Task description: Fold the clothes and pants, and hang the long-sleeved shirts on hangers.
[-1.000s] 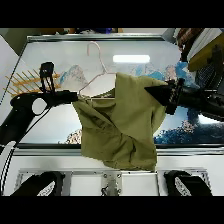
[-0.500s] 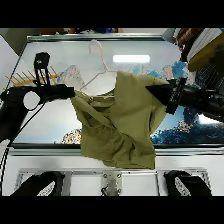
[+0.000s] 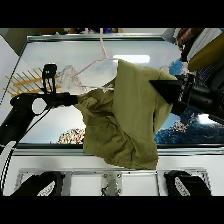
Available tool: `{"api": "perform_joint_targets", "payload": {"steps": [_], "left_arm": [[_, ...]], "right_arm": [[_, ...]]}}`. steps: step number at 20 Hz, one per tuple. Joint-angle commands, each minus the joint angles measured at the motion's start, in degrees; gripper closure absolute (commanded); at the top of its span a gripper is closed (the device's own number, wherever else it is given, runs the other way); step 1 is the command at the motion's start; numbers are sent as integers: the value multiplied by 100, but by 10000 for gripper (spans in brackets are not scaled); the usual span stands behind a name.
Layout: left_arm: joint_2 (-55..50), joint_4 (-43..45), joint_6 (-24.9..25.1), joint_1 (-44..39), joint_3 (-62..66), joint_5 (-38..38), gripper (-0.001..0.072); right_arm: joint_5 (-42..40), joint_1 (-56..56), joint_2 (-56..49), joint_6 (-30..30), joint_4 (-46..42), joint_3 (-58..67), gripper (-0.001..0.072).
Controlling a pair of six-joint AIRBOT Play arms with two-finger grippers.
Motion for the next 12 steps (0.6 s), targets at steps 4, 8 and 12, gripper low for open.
{"api": "perform_joint_targets", "payload": {"steps": [4,8,12], "left_arm": [[-4,9,17,387,179,24,692],[0,9,17,385,179,13,692],[129,15,17,385,179,9,692]], "right_arm": [[592,-4,114,293,-343,7,704],[693,-7,129,345,-734,7,704],[562,-9,127,369,-1150,7,704]]}}
